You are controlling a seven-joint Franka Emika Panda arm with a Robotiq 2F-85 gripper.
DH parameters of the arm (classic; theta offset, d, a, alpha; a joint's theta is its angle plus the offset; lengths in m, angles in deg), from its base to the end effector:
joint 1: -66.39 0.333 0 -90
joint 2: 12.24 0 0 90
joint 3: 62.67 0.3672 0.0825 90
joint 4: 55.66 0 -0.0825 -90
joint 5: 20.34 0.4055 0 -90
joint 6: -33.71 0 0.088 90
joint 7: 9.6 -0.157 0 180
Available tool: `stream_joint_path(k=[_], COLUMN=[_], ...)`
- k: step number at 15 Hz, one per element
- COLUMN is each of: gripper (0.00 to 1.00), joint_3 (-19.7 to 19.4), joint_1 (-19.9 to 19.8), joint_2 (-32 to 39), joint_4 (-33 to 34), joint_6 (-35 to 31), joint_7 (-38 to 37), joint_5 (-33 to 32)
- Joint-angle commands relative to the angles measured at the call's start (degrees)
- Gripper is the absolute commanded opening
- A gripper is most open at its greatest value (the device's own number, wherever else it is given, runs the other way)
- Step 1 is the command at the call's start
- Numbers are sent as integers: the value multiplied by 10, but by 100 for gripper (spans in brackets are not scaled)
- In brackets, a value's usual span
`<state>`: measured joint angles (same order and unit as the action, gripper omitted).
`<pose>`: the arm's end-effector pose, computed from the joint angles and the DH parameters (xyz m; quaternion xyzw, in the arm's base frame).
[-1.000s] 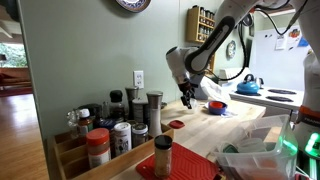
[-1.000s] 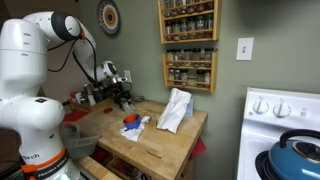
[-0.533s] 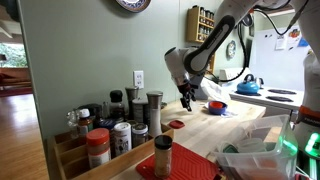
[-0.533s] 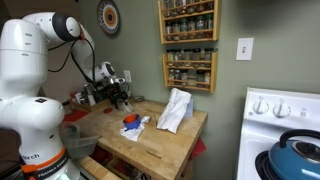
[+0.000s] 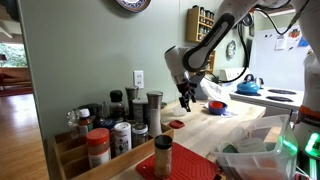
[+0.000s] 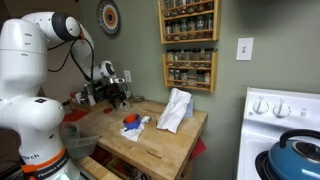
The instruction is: Stack the plastic cup on the other
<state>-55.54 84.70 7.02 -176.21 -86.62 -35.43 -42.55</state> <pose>0.5198 0.2098 0.2229 0.9710 0.1205 -0.0917 0.1850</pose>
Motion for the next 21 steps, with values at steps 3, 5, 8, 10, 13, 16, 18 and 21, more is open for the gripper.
stream_joint_path(k=[3, 5, 8, 10, 13, 16, 18, 21], gripper=[100, 100, 100, 100, 98, 69, 52, 29], joint_3=[7, 11, 19, 26, 37, 46, 51, 55], joint_1=[-44, -60, -83, -97, -115, -129, -137, -145], joint_2=[-33, -38, -34, -29, -25, -22, -20, -22], joint_4=[-26, -31, -36, -39, -47, -54, -58, -62], joint_6=[-65, -91, -125, -143, -164, -174, -176, -174], joint_7=[68, 102, 159, 198, 252, 304, 333, 370], joint_5=[101, 157, 249, 312, 397, 465, 501, 541])
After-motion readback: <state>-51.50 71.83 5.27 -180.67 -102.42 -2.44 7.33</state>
